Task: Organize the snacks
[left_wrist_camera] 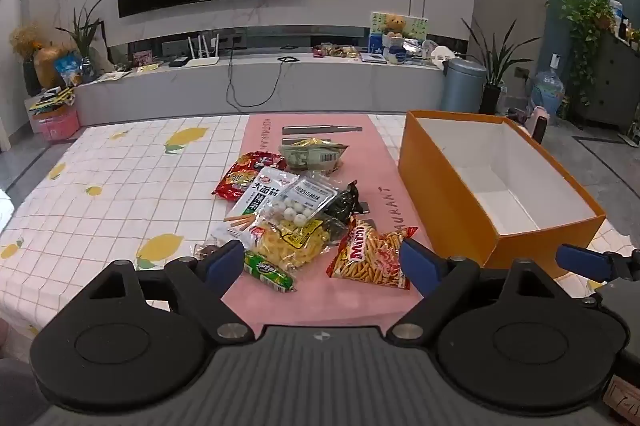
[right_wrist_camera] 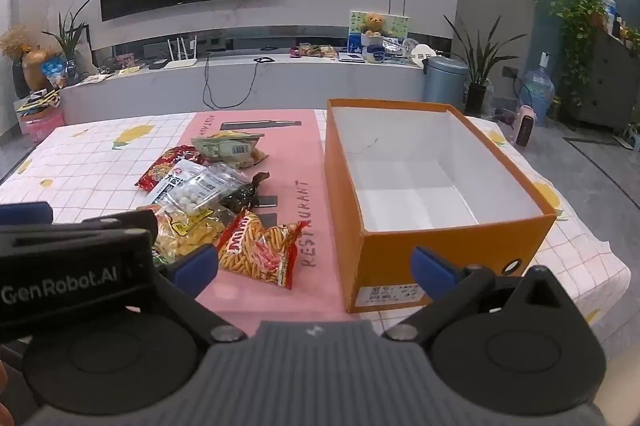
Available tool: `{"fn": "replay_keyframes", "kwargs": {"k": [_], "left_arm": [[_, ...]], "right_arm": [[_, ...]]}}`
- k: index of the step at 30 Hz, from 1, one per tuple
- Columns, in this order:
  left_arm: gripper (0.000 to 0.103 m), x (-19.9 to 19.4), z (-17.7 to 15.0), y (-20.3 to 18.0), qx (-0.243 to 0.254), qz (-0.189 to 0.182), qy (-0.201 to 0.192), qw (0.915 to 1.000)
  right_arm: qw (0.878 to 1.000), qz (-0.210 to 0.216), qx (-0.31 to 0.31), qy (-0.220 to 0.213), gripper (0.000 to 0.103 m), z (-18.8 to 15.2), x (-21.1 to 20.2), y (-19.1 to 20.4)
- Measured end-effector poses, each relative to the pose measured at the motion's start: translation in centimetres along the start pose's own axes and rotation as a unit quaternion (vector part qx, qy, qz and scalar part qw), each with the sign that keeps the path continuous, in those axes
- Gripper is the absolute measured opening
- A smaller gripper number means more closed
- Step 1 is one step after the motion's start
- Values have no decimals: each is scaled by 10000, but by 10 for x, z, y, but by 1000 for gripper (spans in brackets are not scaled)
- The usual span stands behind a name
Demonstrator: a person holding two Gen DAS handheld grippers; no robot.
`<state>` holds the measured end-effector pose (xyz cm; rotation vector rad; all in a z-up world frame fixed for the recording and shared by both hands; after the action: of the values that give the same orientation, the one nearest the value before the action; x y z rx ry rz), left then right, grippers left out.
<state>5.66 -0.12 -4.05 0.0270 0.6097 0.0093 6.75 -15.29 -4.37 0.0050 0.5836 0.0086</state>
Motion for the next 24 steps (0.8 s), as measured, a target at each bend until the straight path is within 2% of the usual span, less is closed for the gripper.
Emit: {"fn": "replay_keyframes", "kwargs": {"k": [3, 9, 12, 24], "left_arm": [[102, -3, 1, -5, 80, 86, -67, 9999], [101, -1, -2, 4, -175, -122, -96, 9997], [98, 0, -3, 0, -75, -129, -133, 9998], [98, 0, -4, -1, -32, -87, -124, 9999]], "right_arm": [[10000, 43, 3, -69, 100, -4, -5, -2], [10000, -17, -1, 85, 100, -2, -2, -1], [10000, 1, 35, 81, 100, -6, -1, -4], [9999, 46, 42, 84, 100, -7, 0, -4]]}}
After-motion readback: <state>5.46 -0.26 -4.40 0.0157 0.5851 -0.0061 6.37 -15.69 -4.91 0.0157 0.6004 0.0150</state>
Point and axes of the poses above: each gripper's, at about its wrist camera, not at the fingertips, and x roughly the way its jaws point, y to its left, z to its top, the point moved 7 cm from there along x, roughly the way its jaws point, and after that the axes turned 1 degree about -y, right-handed, at the moved point
